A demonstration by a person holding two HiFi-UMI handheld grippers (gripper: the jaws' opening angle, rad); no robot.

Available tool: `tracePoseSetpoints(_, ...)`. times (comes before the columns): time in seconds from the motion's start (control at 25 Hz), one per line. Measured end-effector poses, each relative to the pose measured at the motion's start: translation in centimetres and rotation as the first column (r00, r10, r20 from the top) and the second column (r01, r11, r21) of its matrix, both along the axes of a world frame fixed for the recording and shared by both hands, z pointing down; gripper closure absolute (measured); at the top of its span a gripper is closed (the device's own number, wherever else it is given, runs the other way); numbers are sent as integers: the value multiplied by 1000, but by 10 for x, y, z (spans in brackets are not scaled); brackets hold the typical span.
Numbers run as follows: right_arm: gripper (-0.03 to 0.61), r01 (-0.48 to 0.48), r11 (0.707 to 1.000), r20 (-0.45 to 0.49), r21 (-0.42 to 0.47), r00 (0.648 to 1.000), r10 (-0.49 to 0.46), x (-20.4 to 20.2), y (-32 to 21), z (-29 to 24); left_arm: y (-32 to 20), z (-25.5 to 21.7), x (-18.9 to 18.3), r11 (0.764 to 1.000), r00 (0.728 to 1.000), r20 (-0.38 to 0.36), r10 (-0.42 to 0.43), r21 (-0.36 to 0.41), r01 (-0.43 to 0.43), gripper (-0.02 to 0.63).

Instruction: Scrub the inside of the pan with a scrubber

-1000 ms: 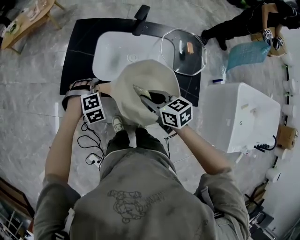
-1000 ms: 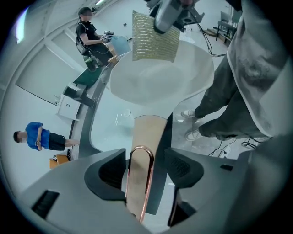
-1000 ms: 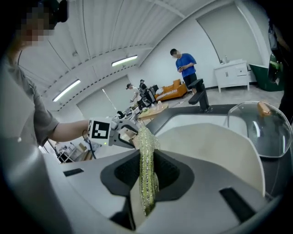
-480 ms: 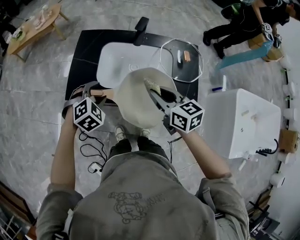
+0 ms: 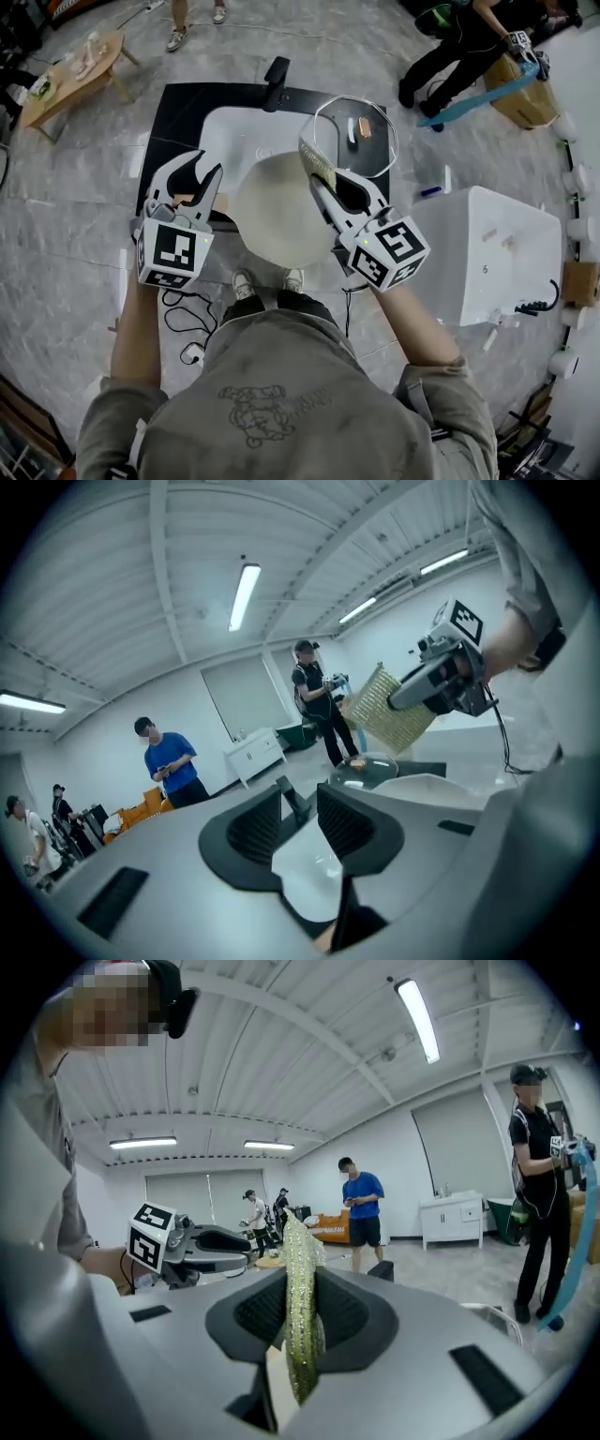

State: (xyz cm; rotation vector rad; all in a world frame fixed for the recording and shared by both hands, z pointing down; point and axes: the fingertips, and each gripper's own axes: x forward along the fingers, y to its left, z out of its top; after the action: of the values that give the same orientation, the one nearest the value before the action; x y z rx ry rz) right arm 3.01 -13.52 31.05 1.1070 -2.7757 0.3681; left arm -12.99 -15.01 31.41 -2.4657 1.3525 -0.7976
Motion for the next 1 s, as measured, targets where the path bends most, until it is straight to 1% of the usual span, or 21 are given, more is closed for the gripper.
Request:
tracePoseSetpoints(0.2,494,-35,991,33,130,999,31,6,9,-48,4,-48,10,993,988,-151,-12,110,29,534)
tracePoseSetpoints(0.36,494,-72,969,38,238,997,64,12,18,-82,11,-76,18,986,969,-246,-13,158,53,555)
tracePoseSetpoints(0.52,494,-114,949,76,295,992,96,20,27,-108,18,-97,26,978,959,-283,-2,199,60,565)
tracePoseSetpoints(0.68,494,-169,929,119,329,984,137,32,33,-122,26,-105,33,977,948,-319,9,205,60,571)
tracePoseSetpoints(0.84,494,-218,908,134,357,974,181,43,38,-125,30,-104,38,977,944,-330,15,208,57,575)
tracePoseSetpoints(0.92,494,-218,906,123,363,975,185,44,41,-124,32,-103,41,977,940,-341,17,207,58,577)
tracePoseSetpoints(1.0,494,-209,910,110,358,977,181,44,45,-119,35,-100,43,978,937,-349,16,200,58,577)
